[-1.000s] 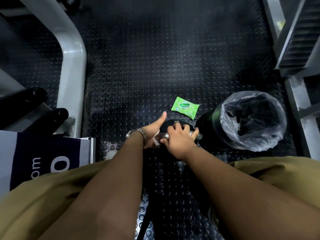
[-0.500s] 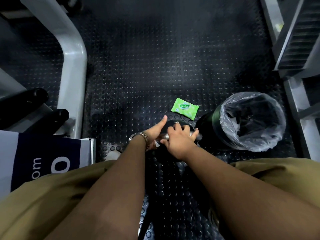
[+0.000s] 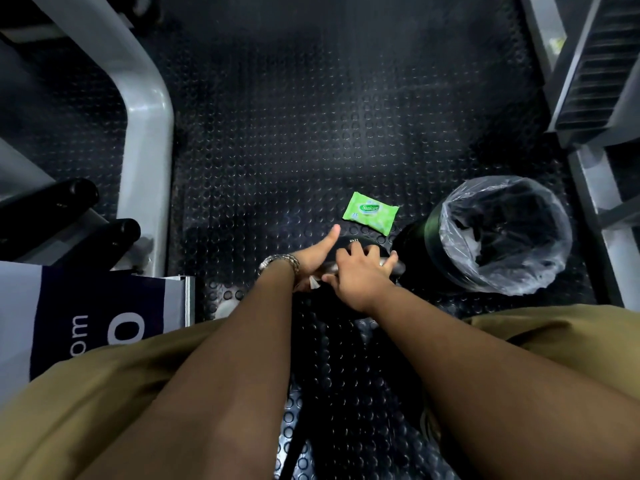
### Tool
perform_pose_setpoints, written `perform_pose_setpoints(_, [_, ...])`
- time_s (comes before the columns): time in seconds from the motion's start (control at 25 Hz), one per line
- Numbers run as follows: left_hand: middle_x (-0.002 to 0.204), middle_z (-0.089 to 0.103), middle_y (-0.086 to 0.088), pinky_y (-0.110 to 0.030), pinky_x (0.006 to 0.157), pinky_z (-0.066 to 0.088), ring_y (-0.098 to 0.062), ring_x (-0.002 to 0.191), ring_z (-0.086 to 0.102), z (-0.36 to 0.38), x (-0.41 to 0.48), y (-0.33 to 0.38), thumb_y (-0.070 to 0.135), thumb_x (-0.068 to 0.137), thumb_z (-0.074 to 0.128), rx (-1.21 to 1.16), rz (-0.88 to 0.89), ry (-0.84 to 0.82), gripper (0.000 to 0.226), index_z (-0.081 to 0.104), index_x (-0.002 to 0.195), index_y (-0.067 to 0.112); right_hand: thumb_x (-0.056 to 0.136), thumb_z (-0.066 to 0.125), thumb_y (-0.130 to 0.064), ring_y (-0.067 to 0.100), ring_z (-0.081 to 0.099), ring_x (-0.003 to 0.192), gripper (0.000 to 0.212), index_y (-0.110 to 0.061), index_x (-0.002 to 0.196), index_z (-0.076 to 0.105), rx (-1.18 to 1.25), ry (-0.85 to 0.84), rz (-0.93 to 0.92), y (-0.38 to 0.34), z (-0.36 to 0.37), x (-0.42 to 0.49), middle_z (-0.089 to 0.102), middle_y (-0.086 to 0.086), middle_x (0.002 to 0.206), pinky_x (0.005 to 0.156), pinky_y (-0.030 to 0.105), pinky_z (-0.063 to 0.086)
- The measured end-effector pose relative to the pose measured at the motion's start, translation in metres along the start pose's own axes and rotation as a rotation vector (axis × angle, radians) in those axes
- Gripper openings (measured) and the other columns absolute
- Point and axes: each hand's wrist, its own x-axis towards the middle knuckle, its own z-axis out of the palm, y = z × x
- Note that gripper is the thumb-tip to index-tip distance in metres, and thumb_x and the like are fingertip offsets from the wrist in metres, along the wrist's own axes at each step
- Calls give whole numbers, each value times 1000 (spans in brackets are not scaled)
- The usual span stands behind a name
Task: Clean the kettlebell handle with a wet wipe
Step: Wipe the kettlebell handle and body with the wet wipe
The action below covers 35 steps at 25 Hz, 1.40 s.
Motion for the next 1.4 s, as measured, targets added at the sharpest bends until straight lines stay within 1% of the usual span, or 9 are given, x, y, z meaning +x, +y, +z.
perform_pose_setpoints(0.16, [73,70,-3,-26,63,50,-13,55,63,-21,-33,33,98,77,29,64,-71,-178,99,64,99,8,99,46,-60,39,26,139,51,-23,135,47,6,-6,11,-1,0,0,36,5,147,112,79,4])
perform_pose_setpoints(0.32, [79,71,-5,-29,68,51,-15,60,62,-16,-23,35,99,70,43,124,-32,-113,98,64,113,15,100,45,-60,38,26,140,52,-23,137,47,-14,4,16,-2,-1,-1,36,6,148,113,79,4])
perform_pose_setpoints(0.48, [55,53,4,-28,58,39,-13,47,44,4,0,0,99,71,44,10,36,-26,83,64,48,22,100,45,-59,39,26,139,51,-21,134,48,5,-3,7,-1,-1,-2,36,6,146,112,79,4])
perform_pose_setpoints(0.76, [89,66,-2,-29,77,49,-8,63,64,-15,-32,33,105,62,41,302,4,2,95,71,94,20,99,45,-61,39,24,141,53,-25,137,46,-1,-12,24,-2,-1,0,34,6,150,113,79,3])
perform_pose_setpoints(0.96, [60,54,-5,-35,72,42,-19,50,46,10,-13,18,109,62,19,524,50,141,95,50,49,20,100,45,-60,38,21,143,65,-27,154,33,0,-21,21,-2,0,1,26,6,158,113,77,2])
perform_pose_setpoints(1.08, [61,58,-4,-32,69,44,-19,56,51,7,-20,15,106,68,16,475,46,209,107,67,57,13,99,46,-61,39,25,141,57,-24,142,44,-2,-6,14,0,1,0,35,6,149,112,79,4])
perform_pose_setpoints(1.2, [44,50,1,-22,55,42,-13,40,48,4,-41,35,100,76,20,475,24,136,95,57,53,15,99,46,-61,39,26,140,51,-24,134,47,-12,-12,23,-1,0,-1,37,6,146,112,80,5])
perform_pose_setpoints(1.32, [64,67,-4,-26,64,45,-13,53,64,0,-41,43,100,75,24,482,17,105,112,75,95,2,99,45,-61,39,25,140,52,-24,135,47,-17,-16,21,-3,-2,-1,37,5,146,112,79,5])
perform_pose_setpoints(1.4, [63,64,-5,-33,72,43,-19,63,59,7,-29,32,100,77,20,531,57,133,102,70,71,11,99,46,-60,40,24,141,58,-25,145,42,6,-12,18,-2,-2,0,35,6,150,112,79,3])
